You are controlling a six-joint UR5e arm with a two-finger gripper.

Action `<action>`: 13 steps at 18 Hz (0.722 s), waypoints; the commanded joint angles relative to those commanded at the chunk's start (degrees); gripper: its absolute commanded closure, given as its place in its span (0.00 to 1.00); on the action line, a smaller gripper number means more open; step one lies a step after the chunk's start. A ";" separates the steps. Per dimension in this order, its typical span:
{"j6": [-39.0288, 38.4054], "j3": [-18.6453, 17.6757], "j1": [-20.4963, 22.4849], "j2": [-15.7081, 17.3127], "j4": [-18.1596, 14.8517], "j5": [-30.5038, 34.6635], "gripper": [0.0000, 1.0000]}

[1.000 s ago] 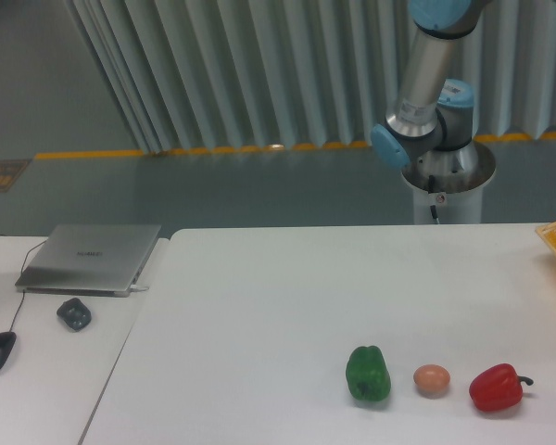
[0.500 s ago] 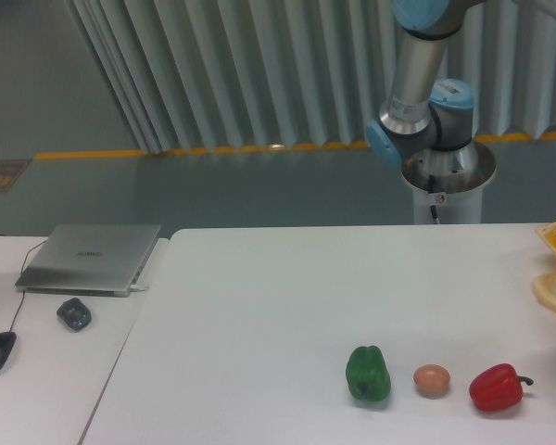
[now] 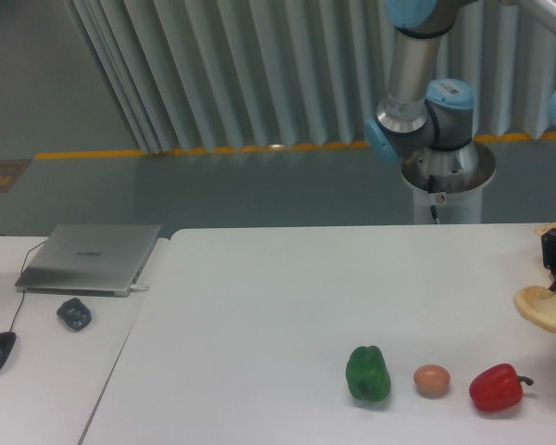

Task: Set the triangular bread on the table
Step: 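Carry the bread slice out of the tray and lower it toward the table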

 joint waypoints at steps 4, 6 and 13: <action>-2.46 -3.07 -0.62 0.17 4.48 0.37 0.76; -2.72 -3.43 -0.89 0.18 4.66 0.54 0.74; -2.38 -6.24 -1.68 -0.35 5.28 0.90 0.63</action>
